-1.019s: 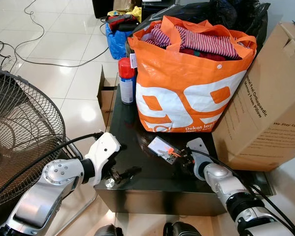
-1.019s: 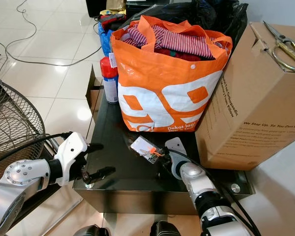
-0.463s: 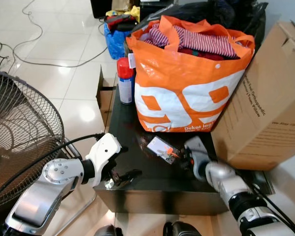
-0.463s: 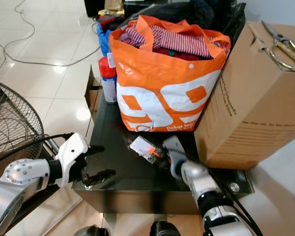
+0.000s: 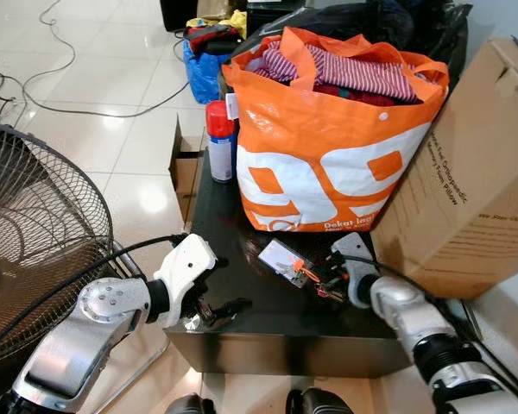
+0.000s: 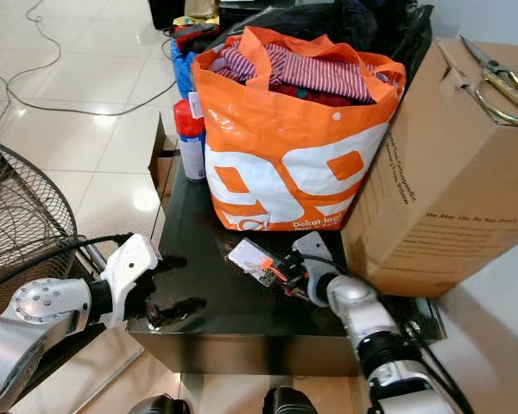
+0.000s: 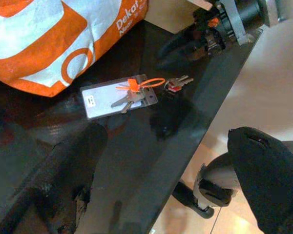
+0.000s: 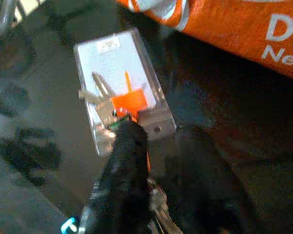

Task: Hang keys on a hook

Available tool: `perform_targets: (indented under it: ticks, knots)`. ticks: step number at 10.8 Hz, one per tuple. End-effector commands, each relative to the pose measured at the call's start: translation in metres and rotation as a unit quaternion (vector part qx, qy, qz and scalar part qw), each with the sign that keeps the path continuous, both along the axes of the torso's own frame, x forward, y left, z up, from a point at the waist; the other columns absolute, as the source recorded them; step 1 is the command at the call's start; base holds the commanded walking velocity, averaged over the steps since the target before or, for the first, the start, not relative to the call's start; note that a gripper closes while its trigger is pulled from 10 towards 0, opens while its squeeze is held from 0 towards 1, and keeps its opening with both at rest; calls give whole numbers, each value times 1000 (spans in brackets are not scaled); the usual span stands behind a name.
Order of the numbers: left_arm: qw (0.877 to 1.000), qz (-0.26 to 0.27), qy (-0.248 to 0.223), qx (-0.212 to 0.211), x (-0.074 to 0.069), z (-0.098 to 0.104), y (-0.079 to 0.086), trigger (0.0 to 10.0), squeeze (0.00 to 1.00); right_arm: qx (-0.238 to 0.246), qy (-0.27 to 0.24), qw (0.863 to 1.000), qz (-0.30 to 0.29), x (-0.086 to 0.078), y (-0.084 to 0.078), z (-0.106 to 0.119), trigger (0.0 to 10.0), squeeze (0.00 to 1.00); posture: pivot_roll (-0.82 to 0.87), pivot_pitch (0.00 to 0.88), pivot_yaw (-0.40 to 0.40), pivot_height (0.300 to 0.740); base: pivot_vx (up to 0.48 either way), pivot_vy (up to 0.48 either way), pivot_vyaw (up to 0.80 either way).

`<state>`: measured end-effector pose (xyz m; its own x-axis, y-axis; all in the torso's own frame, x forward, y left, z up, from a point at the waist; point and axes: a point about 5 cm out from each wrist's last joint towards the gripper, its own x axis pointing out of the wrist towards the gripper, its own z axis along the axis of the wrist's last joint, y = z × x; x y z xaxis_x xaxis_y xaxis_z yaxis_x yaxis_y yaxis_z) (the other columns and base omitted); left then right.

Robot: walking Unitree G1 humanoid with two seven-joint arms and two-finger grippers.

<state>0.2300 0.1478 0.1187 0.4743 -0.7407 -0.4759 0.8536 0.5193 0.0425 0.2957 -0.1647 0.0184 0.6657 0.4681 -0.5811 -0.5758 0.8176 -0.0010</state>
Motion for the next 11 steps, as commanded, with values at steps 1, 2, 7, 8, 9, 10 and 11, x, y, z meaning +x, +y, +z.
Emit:
perform_targets:
  ticks: [1, 2, 7, 8, 9, 10, 11]
  knots:
    - [1000, -6, -5, 7, -1, 0, -1, 10000, 0, -20, 7, 999, 31, -6, -4, -3, 10000, 1000, -46, 103, -51, 740, 0, 0, 0]
    - [1000, -7, -6, 8, 0, 0, -2, 10000, 0, -21, 19, 998, 62, -10, -2, -3, 10000, 1000, -48, 104, -54, 740, 0, 0, 0]
    - [1000, -13, -4, 11, -1, -2, -2, 10000, 0, -48, 32, 998, 29, -10, 6, -16, 10000, 0, -48, 110, -55, 740, 0, 0, 0]
    - [1000, -14, -3, 12, -1, -2, -2, 10000, 0, -53, 35, 998, 24, -10, 5, -18, 5765, 0, -49, 110, -56, 740, 0, 0, 0]
    - [1000, -14, -3, 12, -1, -2, -2, 10000, 0, -61, 38, 997, 25, -11, 4, -19, 2902, 0, -49, 109, -57, 740, 0, 0, 0]
    - [1000, -15, -3, 11, -1, -2, -2, 10000, 0, -73, 41, 996, 18, -12, 1, -22, 667, 0, -49, 108, -57, 740, 0, 0, 0]
    - [1000, -15, -3, 11, -1, -2, -3, 10000, 0, -80, 42, 996, 12, -12, -2, -24, 235, 0, -49, 108, -58, 740, 0, 0, 0]
